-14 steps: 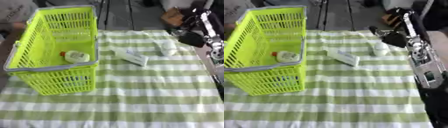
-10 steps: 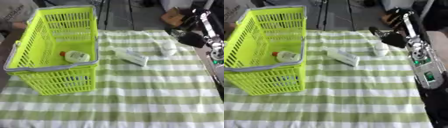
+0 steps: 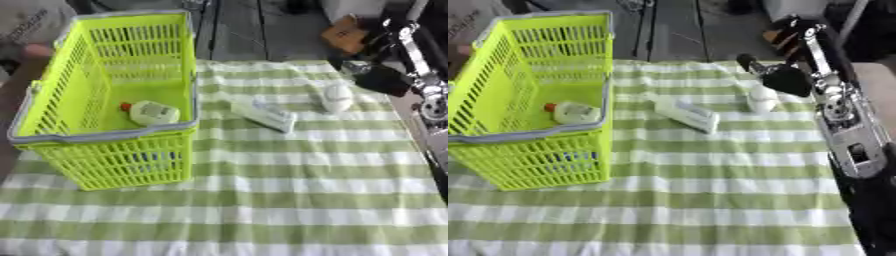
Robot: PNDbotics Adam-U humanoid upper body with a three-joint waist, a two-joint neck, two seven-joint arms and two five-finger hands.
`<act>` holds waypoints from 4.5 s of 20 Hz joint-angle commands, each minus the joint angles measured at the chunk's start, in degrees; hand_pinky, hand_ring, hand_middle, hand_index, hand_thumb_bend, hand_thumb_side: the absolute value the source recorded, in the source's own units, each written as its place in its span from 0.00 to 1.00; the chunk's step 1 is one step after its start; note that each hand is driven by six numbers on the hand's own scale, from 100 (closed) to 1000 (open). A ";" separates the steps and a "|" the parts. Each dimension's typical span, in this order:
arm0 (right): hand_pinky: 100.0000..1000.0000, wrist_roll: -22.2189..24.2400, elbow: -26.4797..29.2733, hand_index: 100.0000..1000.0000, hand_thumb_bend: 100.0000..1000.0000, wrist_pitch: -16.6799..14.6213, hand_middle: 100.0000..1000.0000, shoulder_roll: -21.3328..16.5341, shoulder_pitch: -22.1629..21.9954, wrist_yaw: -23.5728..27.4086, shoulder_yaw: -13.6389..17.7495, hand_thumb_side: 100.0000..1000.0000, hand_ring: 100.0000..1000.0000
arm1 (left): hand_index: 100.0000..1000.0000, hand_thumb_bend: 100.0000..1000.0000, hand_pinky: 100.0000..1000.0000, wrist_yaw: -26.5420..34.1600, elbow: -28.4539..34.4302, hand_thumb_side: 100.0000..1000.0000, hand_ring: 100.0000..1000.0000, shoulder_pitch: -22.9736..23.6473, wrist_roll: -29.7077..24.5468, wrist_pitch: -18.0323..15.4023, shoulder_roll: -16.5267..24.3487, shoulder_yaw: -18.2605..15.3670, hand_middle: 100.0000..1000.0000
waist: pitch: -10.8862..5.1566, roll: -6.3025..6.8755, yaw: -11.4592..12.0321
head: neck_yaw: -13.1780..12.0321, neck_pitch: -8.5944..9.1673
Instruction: Pick up objects on the table and place them in the box.
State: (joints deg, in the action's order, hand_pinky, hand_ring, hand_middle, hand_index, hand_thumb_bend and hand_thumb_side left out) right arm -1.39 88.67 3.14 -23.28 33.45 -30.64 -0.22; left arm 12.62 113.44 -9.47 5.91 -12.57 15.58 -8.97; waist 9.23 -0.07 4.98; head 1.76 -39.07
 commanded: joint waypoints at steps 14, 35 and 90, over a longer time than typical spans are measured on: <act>0.43 0.69 1.02 0.77 0.61 -0.29 0.54 -0.49 0.62 -0.34 0.12 0.37 0.51 | 0.78 0.18 0.69 -0.02 1.15 0.84 0.93 -0.33 0.23 0.02 0.56 -0.44 0.85 | -1.03 -0.14 0.15 | 0.33 0.24; 0.43 0.72 1.27 0.77 0.60 -0.39 0.55 -0.36 0.53 -0.38 0.36 0.37 0.52 | 0.78 0.18 0.69 0.00 1.15 0.84 0.93 -0.14 0.36 0.04 0.55 -0.59 0.85 | -1.30 -0.11 0.42 | 0.54 0.24; 0.44 1.71 1.01 0.78 0.57 -0.71 0.56 -0.72 0.50 -0.48 0.05 0.36 0.52 | 0.78 0.18 0.69 -0.19 1.15 0.84 0.94 -0.03 0.75 0.08 0.58 -0.75 0.85 | -1.48 -0.19 0.43 | 0.61 0.25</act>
State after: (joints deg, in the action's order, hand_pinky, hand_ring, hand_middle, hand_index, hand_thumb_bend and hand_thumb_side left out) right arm 0.08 88.66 2.55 -22.95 33.18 -30.72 -0.41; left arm 12.61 113.44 -9.13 6.43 -12.38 15.58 -9.20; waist 8.66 -0.40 5.39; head 2.30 -39.07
